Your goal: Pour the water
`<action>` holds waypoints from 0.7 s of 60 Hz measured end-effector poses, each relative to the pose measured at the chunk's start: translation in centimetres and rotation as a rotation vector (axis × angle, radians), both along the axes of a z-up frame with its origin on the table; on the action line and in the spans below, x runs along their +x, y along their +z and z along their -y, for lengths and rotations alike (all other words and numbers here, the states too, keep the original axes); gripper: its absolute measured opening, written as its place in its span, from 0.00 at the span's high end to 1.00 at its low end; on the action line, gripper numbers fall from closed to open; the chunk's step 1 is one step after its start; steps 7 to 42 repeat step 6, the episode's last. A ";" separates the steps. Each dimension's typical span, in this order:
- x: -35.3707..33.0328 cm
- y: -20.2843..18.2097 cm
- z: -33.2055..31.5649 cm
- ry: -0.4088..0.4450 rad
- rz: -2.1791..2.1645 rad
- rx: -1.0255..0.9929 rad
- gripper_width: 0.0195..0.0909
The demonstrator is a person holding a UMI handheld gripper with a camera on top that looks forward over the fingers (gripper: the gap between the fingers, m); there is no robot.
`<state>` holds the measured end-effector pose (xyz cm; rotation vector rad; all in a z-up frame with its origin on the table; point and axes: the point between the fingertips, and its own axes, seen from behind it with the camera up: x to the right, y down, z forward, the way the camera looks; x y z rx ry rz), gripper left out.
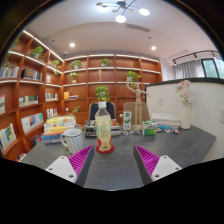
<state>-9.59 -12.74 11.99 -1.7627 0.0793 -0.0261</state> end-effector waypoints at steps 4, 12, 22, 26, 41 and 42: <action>-0.2 -0.4 -0.1 0.006 -0.009 -0.012 0.15; -0.3 -0.6 -0.2 0.008 -0.015 -0.016 0.15; -0.3 -0.6 -0.2 0.008 -0.015 -0.016 0.15; -0.3 -0.6 -0.2 0.008 -0.015 -0.016 0.15; -0.3 -0.6 -0.2 0.008 -0.015 -0.016 0.15; -0.3 -0.6 -0.2 0.008 -0.015 -0.016 0.15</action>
